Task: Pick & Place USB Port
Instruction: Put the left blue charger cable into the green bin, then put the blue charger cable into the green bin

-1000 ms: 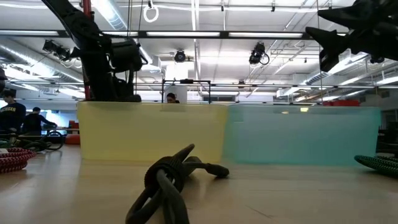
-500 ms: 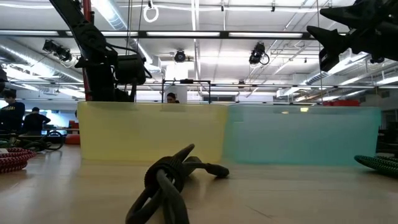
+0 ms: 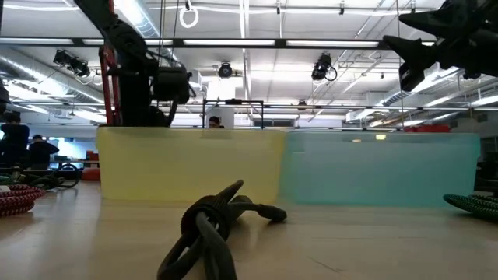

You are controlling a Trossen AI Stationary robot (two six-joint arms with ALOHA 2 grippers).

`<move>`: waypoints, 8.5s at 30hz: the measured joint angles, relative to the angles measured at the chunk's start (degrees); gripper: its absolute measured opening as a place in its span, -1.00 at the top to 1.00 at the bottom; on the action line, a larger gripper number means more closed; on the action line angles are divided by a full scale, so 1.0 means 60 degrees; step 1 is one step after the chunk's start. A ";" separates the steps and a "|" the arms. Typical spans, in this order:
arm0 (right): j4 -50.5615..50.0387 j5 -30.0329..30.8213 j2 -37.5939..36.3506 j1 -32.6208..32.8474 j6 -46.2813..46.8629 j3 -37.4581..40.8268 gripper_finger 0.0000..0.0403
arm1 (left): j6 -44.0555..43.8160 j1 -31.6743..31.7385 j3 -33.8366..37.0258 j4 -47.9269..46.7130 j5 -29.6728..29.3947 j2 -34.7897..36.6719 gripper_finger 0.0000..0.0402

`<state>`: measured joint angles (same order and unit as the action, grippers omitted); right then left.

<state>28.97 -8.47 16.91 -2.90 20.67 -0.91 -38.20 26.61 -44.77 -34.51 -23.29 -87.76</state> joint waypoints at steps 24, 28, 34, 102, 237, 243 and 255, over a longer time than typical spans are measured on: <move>0.1746 0.0987 0.0654 0.0201 0.0218 -0.0070 0.14 | 0.4156 -0.5328 -0.1540 0.5752 0.1181 0.3346 0.88; 0.2523 0.1009 0.1723 0.0603 -0.0288 -0.0761 0.14 | 0.4556 -0.5628 -0.1266 0.7833 0.1100 0.2394 0.88; 0.1483 0.1035 0.4159 0.1306 -0.1526 -0.2987 0.14 | 0.4822 -0.5412 -0.1690 0.9152 0.1666 0.0901 0.88; -0.3613 0.3493 0.6423 0.2656 -0.0340 -0.5727 1.00 | 0.5261 -0.5770 -0.2209 0.5666 0.0172 0.2605 0.29; -1.0802 0.3230 1.4345 -0.3701 -0.8307 -1.0499 0.15 | 0.4302 -0.5741 -0.2209 0.1524 -0.1402 0.3817 0.29; -1.0339 0.2987 1.4346 -0.3705 -0.8302 -1.0499 0.15 | 0.4298 -0.5741 -0.2209 0.1524 -0.1401 0.3817 0.29; -1.0109 0.2772 1.4346 -0.3953 -0.8300 -1.0499 0.15 | 0.4311 -0.5741 -0.2209 0.1480 -0.1399 0.3817 0.29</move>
<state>-31.68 8.16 102.98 -26.61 -29.13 -63.90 -12.34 -7.84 -58.02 -25.63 -31.68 -64.86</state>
